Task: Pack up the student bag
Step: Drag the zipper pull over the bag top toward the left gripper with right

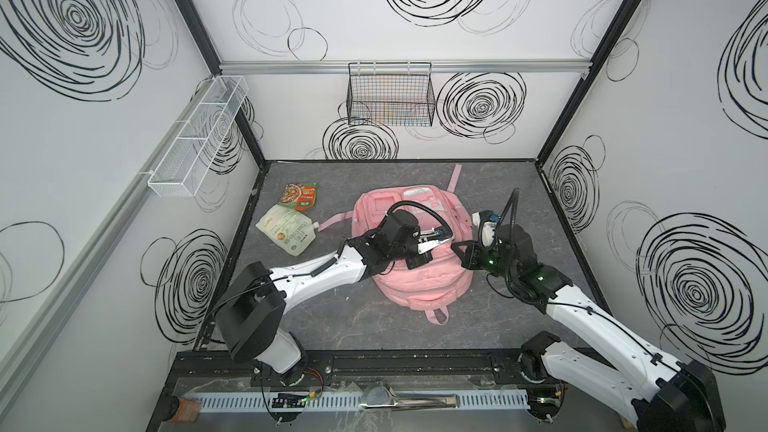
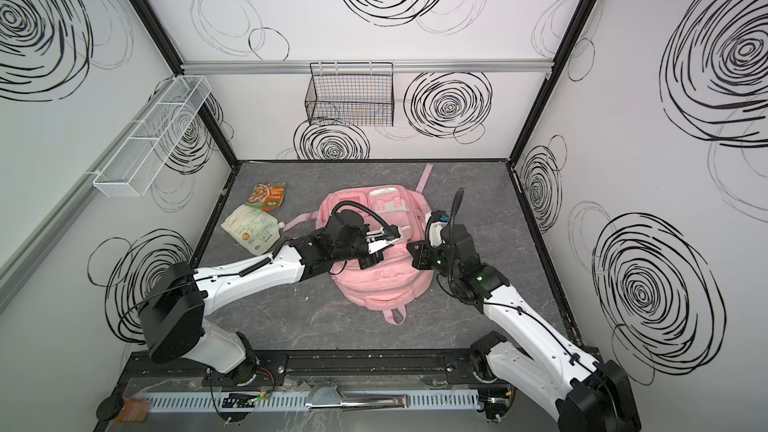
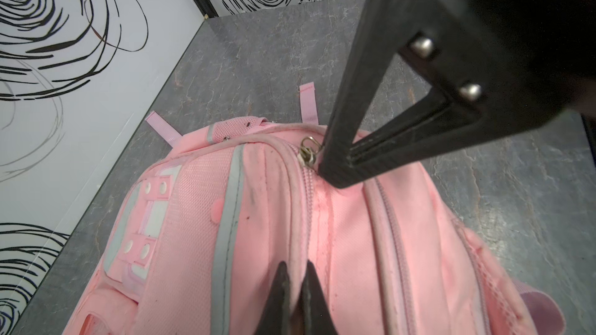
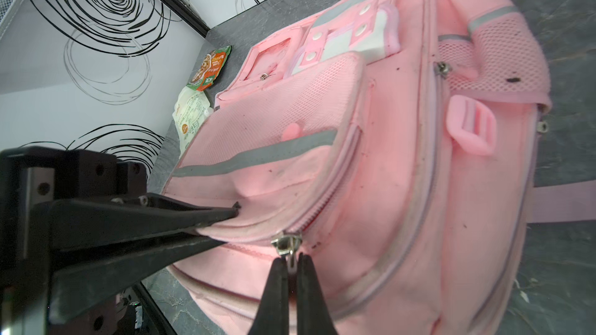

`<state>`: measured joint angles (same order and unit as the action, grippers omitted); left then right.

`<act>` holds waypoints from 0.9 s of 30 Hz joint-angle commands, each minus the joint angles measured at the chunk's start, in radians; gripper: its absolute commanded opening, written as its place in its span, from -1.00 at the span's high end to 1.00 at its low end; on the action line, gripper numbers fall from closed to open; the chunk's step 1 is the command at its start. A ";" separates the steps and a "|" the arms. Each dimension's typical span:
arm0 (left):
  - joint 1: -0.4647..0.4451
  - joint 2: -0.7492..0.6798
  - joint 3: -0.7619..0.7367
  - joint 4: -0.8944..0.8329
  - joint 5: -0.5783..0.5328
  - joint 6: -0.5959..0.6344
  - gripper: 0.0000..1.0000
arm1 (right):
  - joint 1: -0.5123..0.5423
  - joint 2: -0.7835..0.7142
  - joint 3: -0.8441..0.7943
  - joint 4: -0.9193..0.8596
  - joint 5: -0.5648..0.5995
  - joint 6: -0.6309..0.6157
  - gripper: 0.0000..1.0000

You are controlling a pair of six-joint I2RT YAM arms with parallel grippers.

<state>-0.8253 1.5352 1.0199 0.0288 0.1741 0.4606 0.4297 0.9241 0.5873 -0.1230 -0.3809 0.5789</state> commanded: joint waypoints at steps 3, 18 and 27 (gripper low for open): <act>0.073 -0.120 -0.073 0.010 0.034 0.030 1.00 | -0.163 0.013 -0.006 -0.018 0.027 -0.084 1.00; 0.190 -0.272 -0.196 -0.039 0.418 0.242 1.00 | -0.272 0.187 0.035 0.053 0.025 -0.182 1.00; 0.218 -0.265 -0.202 -0.038 0.473 0.250 1.00 | -0.291 0.231 0.039 0.030 0.059 -0.195 1.00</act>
<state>-0.6437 1.3514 0.8246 0.0658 0.5278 0.6788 0.2596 1.1217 0.6140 -0.0483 -0.7612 0.3836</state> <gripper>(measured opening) 0.082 0.049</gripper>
